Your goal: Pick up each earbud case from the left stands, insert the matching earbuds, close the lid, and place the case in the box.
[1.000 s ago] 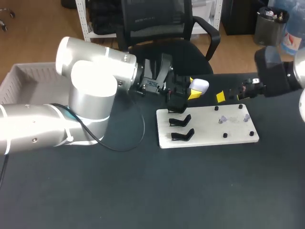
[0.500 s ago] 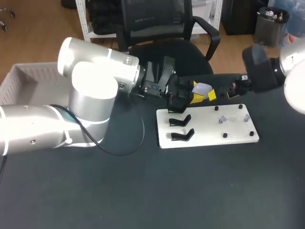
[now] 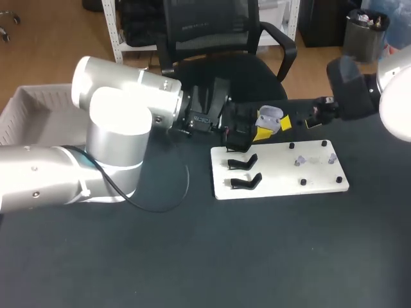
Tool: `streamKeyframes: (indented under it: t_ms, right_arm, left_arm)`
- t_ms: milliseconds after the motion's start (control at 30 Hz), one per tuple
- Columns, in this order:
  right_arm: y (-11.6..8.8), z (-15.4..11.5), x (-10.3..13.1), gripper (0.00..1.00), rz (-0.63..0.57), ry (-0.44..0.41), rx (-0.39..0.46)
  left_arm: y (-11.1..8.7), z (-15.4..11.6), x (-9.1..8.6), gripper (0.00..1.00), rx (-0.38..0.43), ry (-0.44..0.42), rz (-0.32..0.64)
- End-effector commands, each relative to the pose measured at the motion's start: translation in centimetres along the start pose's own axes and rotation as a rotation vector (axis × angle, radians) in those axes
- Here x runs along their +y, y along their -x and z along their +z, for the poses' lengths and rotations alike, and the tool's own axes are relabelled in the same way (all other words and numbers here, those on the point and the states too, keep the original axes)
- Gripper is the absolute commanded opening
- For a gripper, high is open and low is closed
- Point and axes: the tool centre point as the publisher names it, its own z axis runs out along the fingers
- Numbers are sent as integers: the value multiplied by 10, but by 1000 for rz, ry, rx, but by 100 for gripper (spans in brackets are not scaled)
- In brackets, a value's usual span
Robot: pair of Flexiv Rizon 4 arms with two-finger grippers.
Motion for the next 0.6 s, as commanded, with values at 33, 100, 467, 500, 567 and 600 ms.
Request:
streamKeyframes:
  t_ms: [33, 100, 467, 500, 567, 600]
  right_arm:
    - [3, -2, 1, 100, -9, -8, -7]
    - [5, -4, 0, 100, -14, -18, -12]
    - [2, -37, -19, 100, -35, -163, 29]
    - [0, -40, -22, 100, -34, -182, 38]
    - [-6, -45, -26, 100, -32, -208, 44]
    - [-8, -47, -28, 100, -38, -228, 57]
  left_arm:
    - [-2, -1, -5, 0, -11, 2, 3]
    - [-3, -1, -6, 0, -17, 0, -3]
    - [-5, -6, 6, 0, -211, 26, -105]
    - [-4, -6, 7, 0, -220, 24, -106]
    - [-2, -6, 7, 0, -217, 28, -93]
    - [-1, -6, 7, 0, -222, 34, -90]
